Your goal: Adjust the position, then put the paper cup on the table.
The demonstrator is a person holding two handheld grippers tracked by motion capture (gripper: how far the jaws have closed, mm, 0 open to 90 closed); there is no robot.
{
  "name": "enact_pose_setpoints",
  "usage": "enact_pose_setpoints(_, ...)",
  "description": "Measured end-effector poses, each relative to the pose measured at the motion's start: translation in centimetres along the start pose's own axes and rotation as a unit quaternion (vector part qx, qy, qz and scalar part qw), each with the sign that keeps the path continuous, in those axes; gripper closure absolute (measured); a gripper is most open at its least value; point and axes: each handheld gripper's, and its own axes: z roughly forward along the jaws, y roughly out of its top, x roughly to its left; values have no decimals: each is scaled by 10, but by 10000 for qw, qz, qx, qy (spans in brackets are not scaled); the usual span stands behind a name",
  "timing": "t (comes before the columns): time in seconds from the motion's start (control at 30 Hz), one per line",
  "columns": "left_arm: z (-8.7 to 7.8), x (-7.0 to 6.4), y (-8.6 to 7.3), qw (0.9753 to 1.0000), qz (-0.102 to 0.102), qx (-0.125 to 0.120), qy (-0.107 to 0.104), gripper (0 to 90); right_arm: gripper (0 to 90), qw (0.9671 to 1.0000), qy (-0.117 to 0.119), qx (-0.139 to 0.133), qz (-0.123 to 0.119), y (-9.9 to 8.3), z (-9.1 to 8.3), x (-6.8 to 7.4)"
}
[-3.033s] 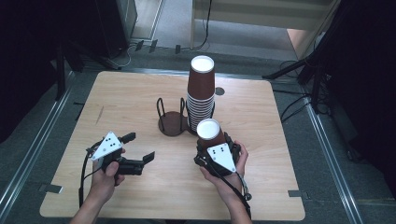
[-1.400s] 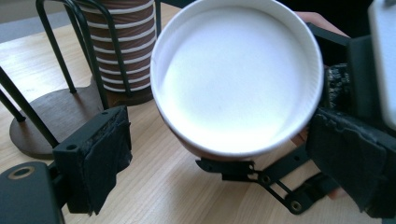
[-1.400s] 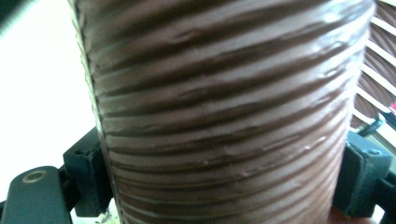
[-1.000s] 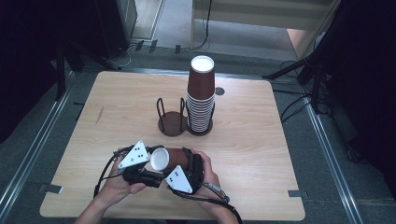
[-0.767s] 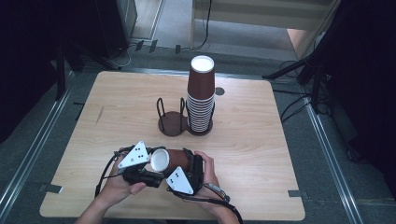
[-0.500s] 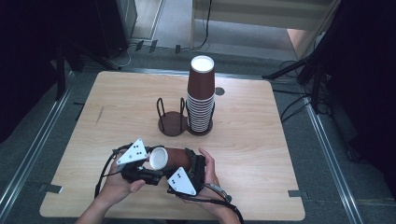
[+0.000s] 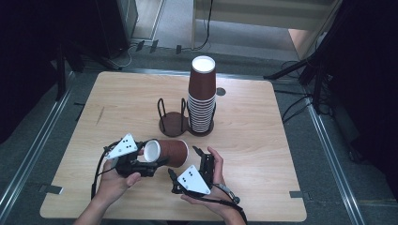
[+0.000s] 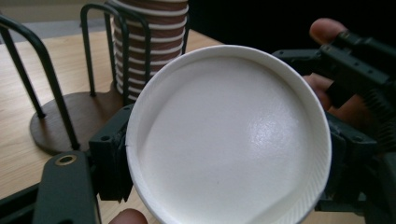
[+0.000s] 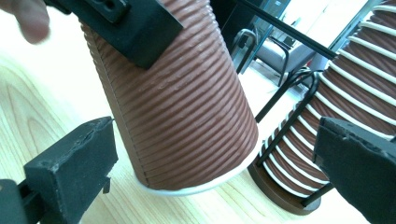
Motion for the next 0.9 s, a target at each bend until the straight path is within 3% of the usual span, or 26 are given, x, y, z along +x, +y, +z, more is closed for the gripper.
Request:
enact_pose_setpoints(0.1,-1,0,0,9997,46,-117,227,218,0,9994,134,-109,300,2,-5,-4)
enact_pose_setpoints(0.23,-4,2,1,9988,-9,-224,428,217,0,9989,95,-115,455,2,-9,-7)
enact_pose_setpoints(0.3,-5,3,1,9983,-164,-267,496,217,0,9984,65,-166,537,1,-11,-9)
enact_pose_setpoints(0.37,-6,4,1,9978,-235,-344,514,217,0,9969,126,-182,751,0,-13,-11)
enact_pose_setpoints(0.43,-7,4,2,9973,-170,-325,639,218,0,9955,112,-235,915,0,-14,-14)
enact_pose_setpoints(0.5,-8,4,2,9962,-166,-355,772,218,0,9934,-38,-290,1110,-1,-14,-16)
enact_pose_setpoints(0.6,-9,3,1,9954,-201,-467,811,220,0,9906,-115,-325,1323,-2,-14,-19)
enact_pose_setpoints(0.7,-9,1,0,9938,-80,-536,966,222,2,9881,0,-301,1506,-3,-13,-21)
enact_pose_setpoints(0.8,-11,1,-1,9906,-95,-745,1140,222,2,9848,135,-336,1701,-1,-12,-24)
enact_pose_setpoints(0.9,-12,1,-5,9848,-223,-1050,1362,222,55,9816,205,-287,1874,-2,-11,-24)
